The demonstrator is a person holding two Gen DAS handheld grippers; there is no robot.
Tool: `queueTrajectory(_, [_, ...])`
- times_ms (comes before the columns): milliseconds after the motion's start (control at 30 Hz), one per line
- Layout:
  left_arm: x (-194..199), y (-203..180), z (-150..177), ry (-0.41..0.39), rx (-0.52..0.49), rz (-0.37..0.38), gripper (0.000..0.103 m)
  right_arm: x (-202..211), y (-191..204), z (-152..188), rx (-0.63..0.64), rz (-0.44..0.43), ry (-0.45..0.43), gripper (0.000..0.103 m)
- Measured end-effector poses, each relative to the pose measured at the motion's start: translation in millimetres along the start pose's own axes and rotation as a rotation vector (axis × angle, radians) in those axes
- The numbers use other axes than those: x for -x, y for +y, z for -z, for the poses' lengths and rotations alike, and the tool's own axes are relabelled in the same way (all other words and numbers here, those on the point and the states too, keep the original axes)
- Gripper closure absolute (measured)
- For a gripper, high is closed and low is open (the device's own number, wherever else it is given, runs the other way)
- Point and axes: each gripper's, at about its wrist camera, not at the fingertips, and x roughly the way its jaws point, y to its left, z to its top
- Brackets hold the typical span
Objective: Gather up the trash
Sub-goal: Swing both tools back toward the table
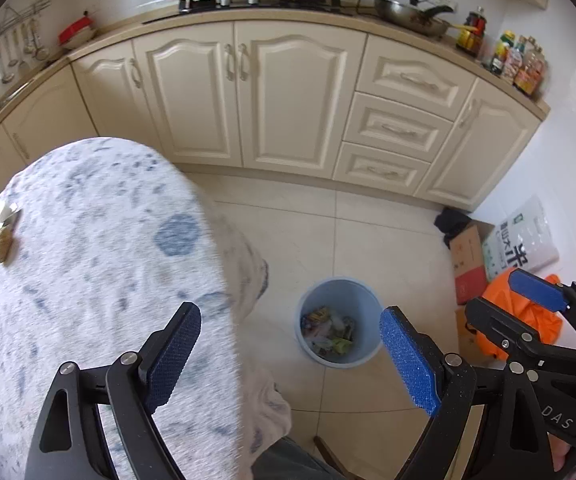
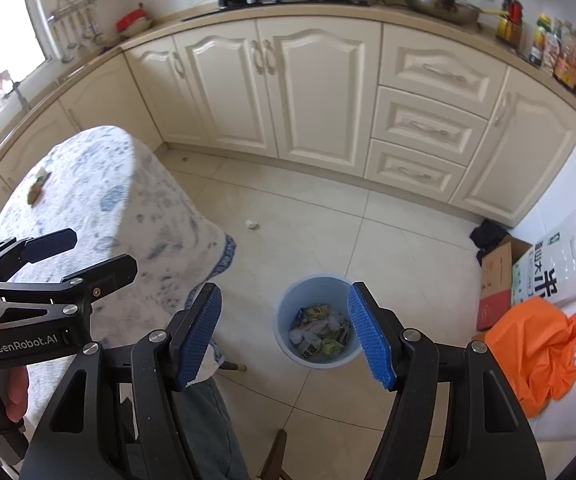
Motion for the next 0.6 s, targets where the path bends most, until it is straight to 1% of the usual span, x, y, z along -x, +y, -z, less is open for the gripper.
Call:
queueTrajectory(267, [52,39,34,-0.044,0.078,-0.079,0.014,5,57,-7,0.08,-0.071,-0.008,0.036])
queueTrajectory(600, [102,90,65,-0.063,0.177,-0.184,0.013,-2,132,-13,0.2,-0.151,0.013,0.036])
